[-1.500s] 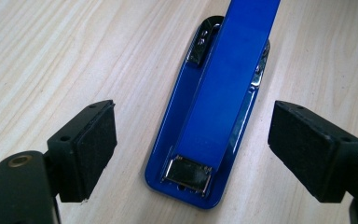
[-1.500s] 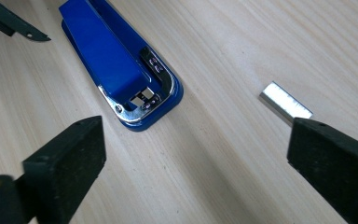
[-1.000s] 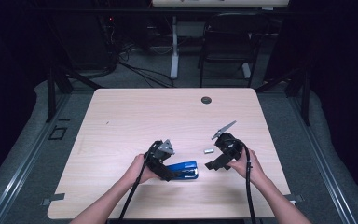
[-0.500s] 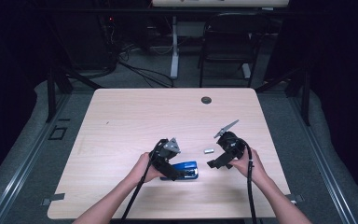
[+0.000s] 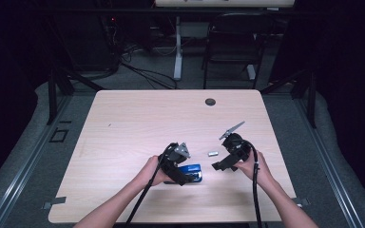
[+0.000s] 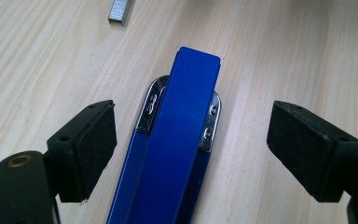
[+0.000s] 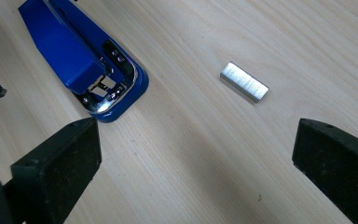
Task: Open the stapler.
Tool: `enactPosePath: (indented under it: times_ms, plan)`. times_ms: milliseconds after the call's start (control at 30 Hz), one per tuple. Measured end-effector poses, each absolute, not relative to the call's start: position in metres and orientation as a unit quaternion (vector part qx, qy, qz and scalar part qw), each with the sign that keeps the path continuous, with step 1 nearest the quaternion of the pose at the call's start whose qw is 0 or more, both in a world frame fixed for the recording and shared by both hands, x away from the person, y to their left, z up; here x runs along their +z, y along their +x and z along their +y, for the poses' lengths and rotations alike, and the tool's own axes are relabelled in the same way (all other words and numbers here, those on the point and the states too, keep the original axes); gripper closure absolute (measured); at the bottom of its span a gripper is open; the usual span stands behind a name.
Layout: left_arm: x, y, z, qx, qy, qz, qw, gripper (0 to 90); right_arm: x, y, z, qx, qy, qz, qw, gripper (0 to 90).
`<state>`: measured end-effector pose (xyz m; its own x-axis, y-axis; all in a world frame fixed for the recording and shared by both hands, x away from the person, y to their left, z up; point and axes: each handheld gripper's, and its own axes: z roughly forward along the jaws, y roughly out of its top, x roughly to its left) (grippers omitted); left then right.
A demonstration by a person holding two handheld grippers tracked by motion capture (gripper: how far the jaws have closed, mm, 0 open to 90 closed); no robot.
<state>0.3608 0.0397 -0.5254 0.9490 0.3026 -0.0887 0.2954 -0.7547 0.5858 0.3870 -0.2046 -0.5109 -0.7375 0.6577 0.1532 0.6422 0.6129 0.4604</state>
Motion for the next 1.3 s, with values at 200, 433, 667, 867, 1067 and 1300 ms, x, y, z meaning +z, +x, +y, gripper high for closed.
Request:
enactPosePath:
  times_ms: [200, 433, 667, 867, 1067, 1300]
  plan:
    - [-0.527, 0.366, 0.032, 0.003, 0.938, 0.158, 0.308, 21.5, -0.513, 0.389, -0.205, 0.248, 0.364, 0.898, 0.011, 1.3]
    - [-0.529, 0.368, 0.017, 0.004, 0.942, 0.147, 0.301, 31.7, -0.513, 0.389, -0.205, 0.241, 0.361, 0.901, 0.009, 1.7]
    - [-0.529, 0.372, 0.008, 0.005, 0.946, 0.129, 0.298, 46.9, -0.515, 0.390, -0.205, 0.234, 0.357, 0.904, 0.009, 2.2]
    - [-0.531, 0.372, 0.006, 0.010, 0.948, 0.121, 0.295, 61.5, -0.516, 0.388, -0.203, 0.242, 0.364, 0.899, 0.005, 2.8]
    - [-0.526, 0.372, 0.011, 0.011, 0.944, 0.108, 0.310, 63.3, -0.517, 0.389, -0.203, 0.232, 0.361, 0.903, 0.004, 3.4]
    - [-0.516, 0.368, 0.023, 0.015, 0.937, 0.096, 0.334, 63.9, -0.516, 0.389, -0.202, 0.226, 0.355, 0.907, 0.003, 5.1]
